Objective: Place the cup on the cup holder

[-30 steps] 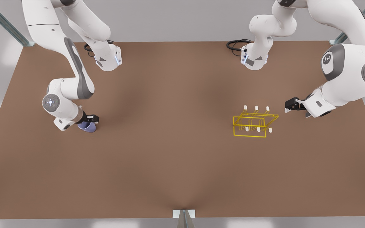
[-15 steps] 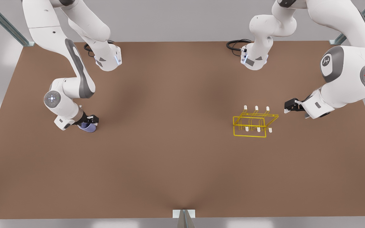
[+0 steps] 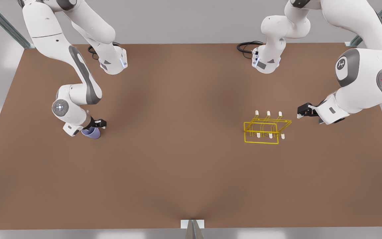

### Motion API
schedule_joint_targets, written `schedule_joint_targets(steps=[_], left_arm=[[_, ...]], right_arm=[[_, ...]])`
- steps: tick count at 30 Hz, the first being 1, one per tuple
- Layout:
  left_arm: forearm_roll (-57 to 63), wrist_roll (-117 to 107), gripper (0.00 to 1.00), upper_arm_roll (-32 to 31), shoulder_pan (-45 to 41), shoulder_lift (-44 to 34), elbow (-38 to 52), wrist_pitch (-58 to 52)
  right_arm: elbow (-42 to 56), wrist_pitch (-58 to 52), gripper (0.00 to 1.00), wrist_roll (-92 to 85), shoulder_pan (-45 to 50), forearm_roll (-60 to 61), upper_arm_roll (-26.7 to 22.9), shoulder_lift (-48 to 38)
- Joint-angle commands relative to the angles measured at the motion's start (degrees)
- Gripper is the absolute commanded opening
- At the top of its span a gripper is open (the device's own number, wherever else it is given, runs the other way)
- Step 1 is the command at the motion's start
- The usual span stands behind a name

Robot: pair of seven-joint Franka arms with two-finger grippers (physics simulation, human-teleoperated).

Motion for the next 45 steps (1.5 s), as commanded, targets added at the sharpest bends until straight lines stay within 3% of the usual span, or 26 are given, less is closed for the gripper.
schedule_joint_targets(steps=[1,7,11,15,20,21,23,29,33,38,40,44,45], left_arm=[[0.0,0.3,1.00,0.0,0.0,-0.1,0.0,-0.1],[0.0,0.3,1.00,0.0,0.0,0.2,-0.1,-0.1],[0.0,0.3,1.00,0.0,0.0,0.2,-0.1,-0.3],[0.0,0.3,1.00,-0.1,0.0,0.6,-0.1,-0.2],[-0.1,0.3,1.00,-0.1,-0.1,0.8,-0.1,-0.2],[-0.1,0.3,1.00,-0.1,-0.1,0.8,-0.1,-0.3],[-0.1,0.2,1.00,-0.1,-0.1,0.8,-0.1,-0.2],[-0.2,0.2,1.00,-0.1,-0.1,0.8,-0.1,-0.3],[-0.2,0.2,1.00,-0.2,-0.2,0.8,-0.1,-0.3],[-0.2,0.2,1.00,-0.2,-0.1,1.1,-0.1,-0.3],[-0.2,0.2,1.00,-0.2,-0.1,1.2,-0.1,-0.3],[-0.2,0.2,1.00,-0.2,-0.1,1.2,-0.1,-0.3],[-0.2,0.2,1.00,-0.2,-0.1,1.2,-0.1,-0.3]], right_arm=[[0.0,0.2,1.00,-0.7,0.0,0.0,-0.1,1.0],[0.1,1.0,0.97,0.5,-0.1,-1.3,-0.5,2.4],[0.1,0.9,0.71,0.5,0.0,-1.3,-0.5,2.4],[0.2,1.0,0.59,0.5,-0.1,-2.9,-0.6,2.5],[0.3,1.0,0.51,0.5,-0.9,-3.8,-0.6,2.8],[0.3,0.9,0.45,0.5,-0.9,-3.8,-0.6,2.8],[0.3,0.9,0.22,0.4,-0.9,-3.9,-0.6,2.8],[1.0,0.2,0.21,0.4,-1.1,-4.5,-0.5,2.7],[4.8,-6.4,0.21,1.2,-0.9,-3.9,1.6,1.5],[27.4,-37.7,0.21,1.8,2.2,13.8,8.3,1.9],[29.8,-40.7,0.21,2.1,6.0,25.0,8.3,2.0],[45.1,-43.1,0.21,5.6,16.8,38.9,8.3,16.4],[51.8,-43.1,0.21,5.4,20.7,41.0,8.3,23.8]])
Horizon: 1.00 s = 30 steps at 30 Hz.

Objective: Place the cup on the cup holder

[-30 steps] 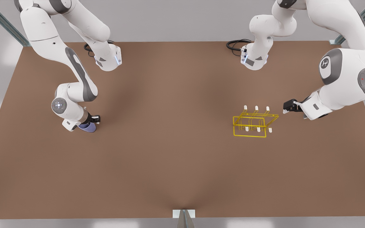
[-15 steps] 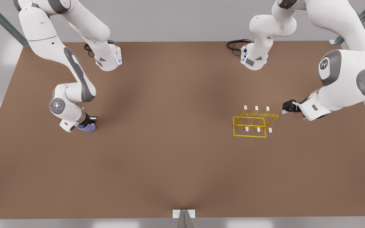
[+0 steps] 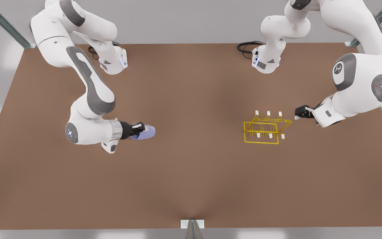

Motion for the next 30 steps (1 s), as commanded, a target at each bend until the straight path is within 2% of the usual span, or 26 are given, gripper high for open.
schedule_joint_targets(steps=[1,3,6,9,14,18,23,24,25,26,30], left_arm=[[0.0,0.0,1.00,0.0,-0.1,-0.1,0.0,0.0],[0.0,0.0,1.00,0.0,-0.1,0.0,0.0,0.0],[0.0,0.0,1.00,0.0,-0.1,0.0,0.0,0.0],[0.0,0.0,1.00,0.0,-0.1,0.0,0.0,0.0],[0.0,0.0,1.00,-0.1,-0.1,0.0,0.0,0.0],[-0.1,0.0,1.00,-0.1,-0.1,0.0,-0.1,0.0],[0.0,0.0,1.00,-0.5,-0.1,0.0,-0.1,-0.4],[0.0,0.0,1.00,-0.5,-0.1,0.0,-0.1,-0.5],[0.0,0.0,1.00,-0.5,-0.1,0.0,-0.1,-0.5],[0.0,0.0,1.00,-0.5,-0.1,0.0,-0.1,-0.5],[0.0,0.0,1.00,-0.5,-0.1,0.5,-0.1,-0.3]], right_arm=[[7.3,-8.2,0.21,3.9,5.4,12.1,-0.2,7.0],[20.3,-7.5,0.21,1.1,13.4,14.6,-0.4,18.6],[32.9,-3.7,0.21,-15.0,24.9,27.2,-5.5,30.9],[36.4,-3.0,0.21,-27.1,28.2,31.0,-5.7,37.7],[36.4,0.5,0.21,-37.2,29.3,34.0,-5.8,41.3],[36.4,2.2,0.21,-40.2,31.7,34.0,-10.3,42.2],[36.4,2.2,0.21,-41.8,32.7,34.0,-12.1,42.3],[36.4,2.2,0.24,-41.8,32.7,34.0,-12.1,42.3],[36.4,2.2,0.32,-41.8,33.0,34.0,-12.9,42.3],[36.4,2.2,0.36,-41.8,33.0,34.0,-12.9,42.3],[36.3,2.9,0.45,-42.7,33.2,34.0,-13.3,42.6]])
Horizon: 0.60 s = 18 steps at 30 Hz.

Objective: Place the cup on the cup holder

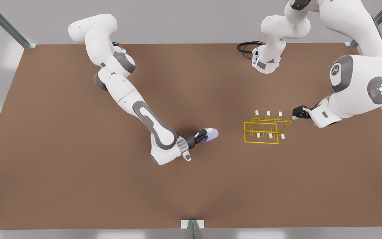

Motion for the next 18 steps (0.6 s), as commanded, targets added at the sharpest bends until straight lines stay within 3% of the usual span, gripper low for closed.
schedule_joint_targets(steps=[1,3,7,12,14,16,18], left_arm=[[0.0,0.0,1.00,0.0,0.0,0.2,0.0,0.1],[0.0,0.0,1.00,0.0,0.0,0.7,0.0,0.5],[-0.1,0.0,1.00,0.0,0.0,1.0,0.0,0.6],[-0.1,0.0,1.00,-0.7,0.1,1.4,0.0,1.0],[-0.1,0.0,1.00,-0.9,0.1,1.5,0.0,1.3],[-0.1,0.0,1.00,-3.7,0.1,2.2,0.2,4.2],[0.2,1.0,1.00,-13.2,0.2,6.8,0.4,8.6]], right_arm=[[0.0,0.7,0.47,-13.2,0.0,0.0,0.0,0.0],[-0.1,0.7,0.56,-13.2,0.0,0.0,-1.0,0.0],[-0.9,-0.1,1.00,-14.0,-0.6,-0.1,-2.5,-0.2],[-6.7,-5.0,1.00,-13.4,-6.7,-4.4,-4.0,-4.9],[-12.9,-8.2,1.00,-13.3,-11.6,-9.8,-3.8,-10.9],[-16.1,-15.5,1.00,-12.7,-19.1,-21.1,-3.8,-22.5],[-8.8,-26.9,1.00,-12.8,-24.1,-40.0,-3.7,-33.2]])
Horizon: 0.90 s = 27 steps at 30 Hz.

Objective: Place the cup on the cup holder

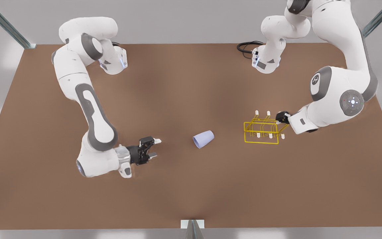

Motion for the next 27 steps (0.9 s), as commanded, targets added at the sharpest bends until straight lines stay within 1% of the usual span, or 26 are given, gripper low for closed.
schedule_joint_targets(steps=[1,2,3,4,6,7,8,9,10,12,15,17,22,24,27], left_arm=[[0.4,0.5,1.00,-9.6,-1.1,4.2,0.1,8.5],[1.4,0.0,1.00,-12.3,-5.6,5.9,0.2,11.5],[3.6,-1.6,1.00,-12.3,-9.3,7.8,0.2,14.3],[6.3,-1.0,1.00,-12.3,-11.6,8.7,0.1,17.3],[6.5,11.4,1.00,-12.3,-14.5,14.1,0.1,18.8],[6.5,14.9,1.00,-12.3,-14.5,15.4,0.1,18.6],[6.5,18.7,1.00,-12.3,-14.6,16.1,0.1,18.6],[6.7,19.4,1.00,-12.3,-14.4,16.7,0.1,19.4],[8.9,22.9,1.00,-12.3,-14.5,16.8,-1.0,23.5],[9.0,23.2,1.00,-12.3,-14.5,17.0,-7.4,35.8],[9.1,23.3,1.00,-12.3,-14.7,17.0,-11.4,46.0],[8.8,22.5,1.00,-12.3,-14.9,17.4,-11.5,50.9],[9.1,22.8,1.00,-11.8,-16.4,19.3,-11.5,54.0],[9.9,22.9,1.00,-9.6,-17.4,19.3,-12.7,54.0],[10.0,23.2,1.00,-8.3,-17.4,19.3,-14.2,53.5]], right_arm=[[3.1,-15.0,1.00,-4.5,-1.7,-24.2,0.1,-10.6],[2.6,-15.0,1.00,-3.8,-0.8,-30.4,0.2,-19.2],[2.7,-16.2,1.00,1.6,-0.4,-32.7,-0.2,-21.5],[-1.8,-17.0,1.00,8.4,0.0,-34.8,-0.3,-26.9],[-16.3,-16.1,1.00,36.1,-1.5,-42.2,-1.2,-34.4],[-16.9,-16.1,1.00,52.1,-1.8,-42.8,-4.2,-34.4],[-18.5,-15.5,1.00,52.3,0.0,-42.2,-10.2,-34.4],[-21.2,-13.4,1.00,50.5,2.9,-42.3,-13.7,-34.4],[-19.9,-13.3,1.00,47.9,2.2,-42.5,-13.8,-34.0],[-19.6,-13.1,1.00,47.1,1.8,-42.0,-14.0,-33.7],[-18.5,-13.0,1.00,47.9,0.7,-42.8,-13.9,-33.7],[-18.4,-13.0,1.00,47.9,0.7,-43.1,-14.0,-33.7],[-18.4,-13.1,1.00,47.9,0.3,-42.9,-14.1,-33.7],[-18.5,-13.1,1.00,47.8,0.3,-42.9,-14.1,-33.7],[-18.5,-13.1,1.00,47.8,0.3,-42.8,-14.1,-33.7]])
